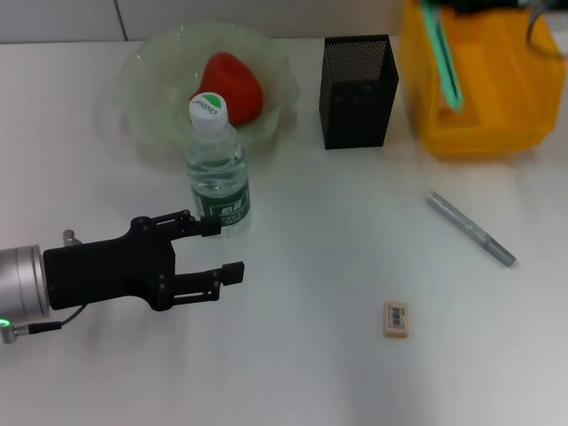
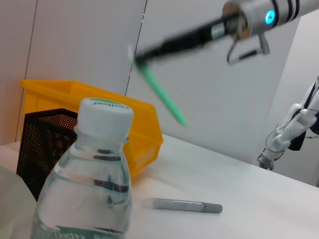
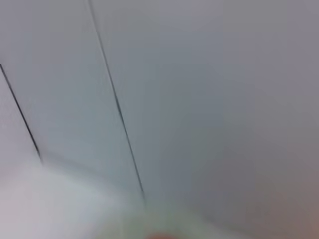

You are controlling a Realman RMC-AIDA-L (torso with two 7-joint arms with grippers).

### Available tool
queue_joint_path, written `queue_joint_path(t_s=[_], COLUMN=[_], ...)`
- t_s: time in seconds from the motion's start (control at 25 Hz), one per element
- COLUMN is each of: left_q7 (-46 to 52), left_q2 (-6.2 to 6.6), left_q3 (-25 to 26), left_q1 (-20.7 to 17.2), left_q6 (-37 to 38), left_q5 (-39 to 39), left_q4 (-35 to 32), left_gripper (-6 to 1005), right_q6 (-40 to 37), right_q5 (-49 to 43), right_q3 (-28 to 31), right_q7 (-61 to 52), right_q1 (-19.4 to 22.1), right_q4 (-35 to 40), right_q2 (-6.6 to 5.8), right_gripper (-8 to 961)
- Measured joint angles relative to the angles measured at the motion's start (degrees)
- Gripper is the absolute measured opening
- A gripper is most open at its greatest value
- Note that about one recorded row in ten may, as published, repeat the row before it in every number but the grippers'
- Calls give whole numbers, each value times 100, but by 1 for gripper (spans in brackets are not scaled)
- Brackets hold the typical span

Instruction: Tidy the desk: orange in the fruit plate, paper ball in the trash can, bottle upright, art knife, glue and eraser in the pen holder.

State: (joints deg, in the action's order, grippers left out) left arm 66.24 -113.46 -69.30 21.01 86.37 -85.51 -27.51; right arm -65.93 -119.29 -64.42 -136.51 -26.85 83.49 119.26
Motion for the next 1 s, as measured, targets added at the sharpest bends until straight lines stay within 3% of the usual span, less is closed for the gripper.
queue_joint_path(t_s=[0.08, 0.16, 0.28, 0.36, 0.52, 0.8, 1.0], left_q7=[-7, -7, 13, 24, 17, 16, 28], left_q2=[0, 0, -3, -6, -13, -36, -64], left_q3=[0, 1, 4, 4, 5, 5, 5], left_q1=[0, 3, 11, 18, 22, 50, 89], left_q6=[0, -5, -8, -9, -11, -33, -153], left_q5=[-1, -1, -1, -1, -1, -1, -1], left_q4=[0, 1, 0, 1, 1, 1, 0], left_gripper=[783, 783, 783, 783, 783, 783, 783], right_q6=[369, 500, 207, -5, 8, 1079, 1284], right_q5=[1442, 2955, 4491, 5018, 5348, 5386, 5401], right_q3=[240, 510, 983, 1247, 1531, 1502, 1481], right_q7=[1101, 2539, 4109, 4879, 5935, 6972, 7590], right_q1=[184, 168, -157, -460, -976, -1677, -1970], right_q4=[-480, -1476, -3062, -4105, -5497, -6514, -6898], right_q2=[-5, -11, -36, -76, -67, 22, 36], right_gripper=[196, 198, 202, 204, 209, 217, 223])
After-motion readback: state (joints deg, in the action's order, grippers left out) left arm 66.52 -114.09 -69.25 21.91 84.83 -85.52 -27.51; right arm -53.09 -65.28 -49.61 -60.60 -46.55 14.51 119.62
